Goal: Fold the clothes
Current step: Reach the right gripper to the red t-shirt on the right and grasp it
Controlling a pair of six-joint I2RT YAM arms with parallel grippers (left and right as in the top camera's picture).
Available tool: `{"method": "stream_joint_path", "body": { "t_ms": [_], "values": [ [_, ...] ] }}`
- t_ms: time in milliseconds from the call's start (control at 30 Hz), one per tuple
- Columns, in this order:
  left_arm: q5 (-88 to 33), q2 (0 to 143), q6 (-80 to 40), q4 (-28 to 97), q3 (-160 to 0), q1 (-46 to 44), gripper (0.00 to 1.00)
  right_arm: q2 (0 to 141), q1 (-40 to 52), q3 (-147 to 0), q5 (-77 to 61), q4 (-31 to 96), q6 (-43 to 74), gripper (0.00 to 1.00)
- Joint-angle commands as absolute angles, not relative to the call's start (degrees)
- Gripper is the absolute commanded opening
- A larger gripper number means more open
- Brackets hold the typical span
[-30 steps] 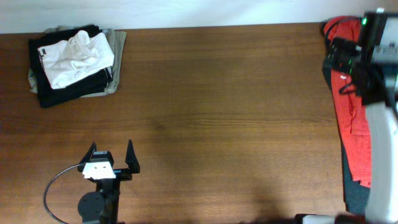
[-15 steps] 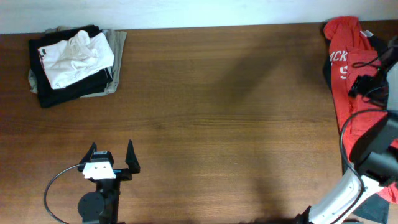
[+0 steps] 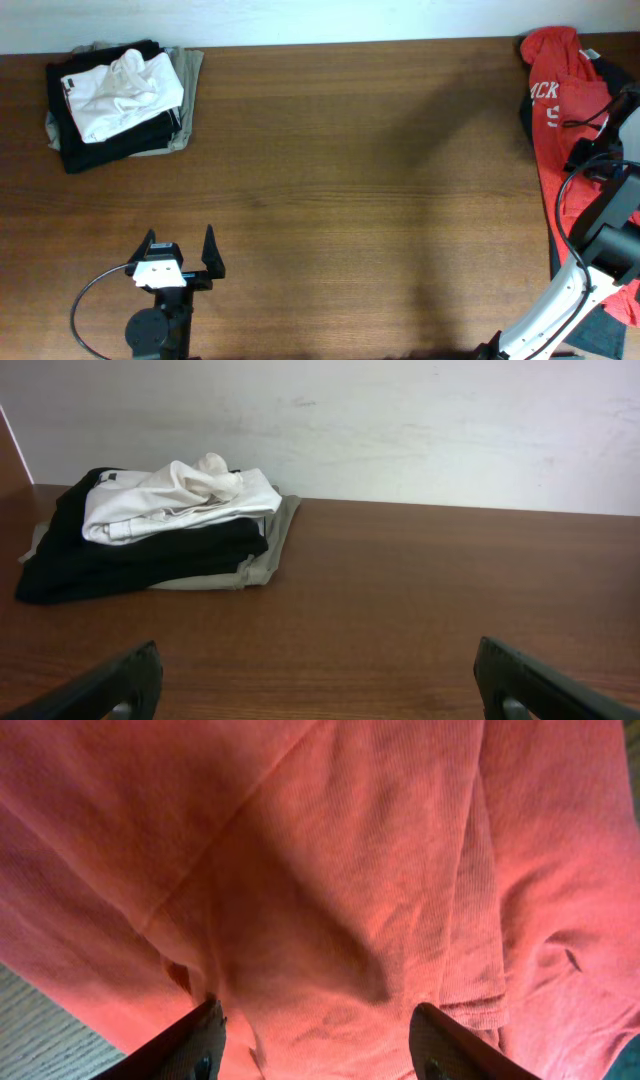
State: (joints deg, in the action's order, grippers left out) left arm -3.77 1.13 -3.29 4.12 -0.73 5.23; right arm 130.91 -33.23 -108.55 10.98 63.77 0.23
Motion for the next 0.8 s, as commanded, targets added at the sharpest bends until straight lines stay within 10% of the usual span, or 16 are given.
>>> {"method": "stream_joint_path", "body": {
  "t_ms": [0,233,500,767],
  "values": [
    [-3.57,0.78,-3.22,4.4,-0.51,5.48,0.99,131.76,-33.12,-106.1,9.21,61.71,-2.15,0.64],
    [-3.57,0.78,-3.22,4.4,-0.51,5.48,0.99,131.76,-33.08,-105.3,5.61,60.64,-4.56,0.69],
    [-3.57,0.78,-3.22,4.38,-0.51,5.48,0.99,131.74,-33.08,-105.67,7.33,60.86,-2.79,0.04],
    [-3.57,0.78,-3.22,4.4,-0.51,5.48,0.99,130.69,-29.08,-128.81,-2.48,78.02,4.14,0.04]
  ]
}}
